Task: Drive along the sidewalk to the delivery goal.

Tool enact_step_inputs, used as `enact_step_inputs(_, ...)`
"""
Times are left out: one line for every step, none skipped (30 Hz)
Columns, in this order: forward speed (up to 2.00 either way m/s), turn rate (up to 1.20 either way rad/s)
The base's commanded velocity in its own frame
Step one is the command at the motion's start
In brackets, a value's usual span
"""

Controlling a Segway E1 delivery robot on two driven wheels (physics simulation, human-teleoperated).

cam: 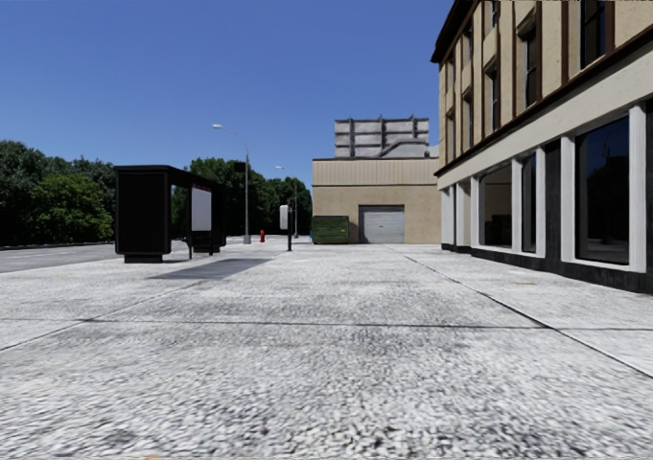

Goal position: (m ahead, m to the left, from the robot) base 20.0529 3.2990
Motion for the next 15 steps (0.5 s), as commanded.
enact_step_inputs(2.0, 0.0)
enact_step_inputs(2.0, 0.0)
enact_step_inputs(2.0, 0.0)
enact_step_inputs(2.0, 0.0)
enact_step_inputs(2.0, 0.0)
enact_step_inputs(2.0, 0.0)
enact_step_inputs(2.0, 0.06)
enact_step_inputs(2.0, 0.12)
enact_step_inputs(2.0, 0.17)
enact_step_inputs(2.0, 0.17)
enact_step_inputs(2.0, 0.19)
enact_step_inputs(2.0, 0.23)
enact_step_inputs(2.0, 0.23)
enact_step_inputs(2.0, 0.26)
enact_step_inputs(2.0, 0.29)
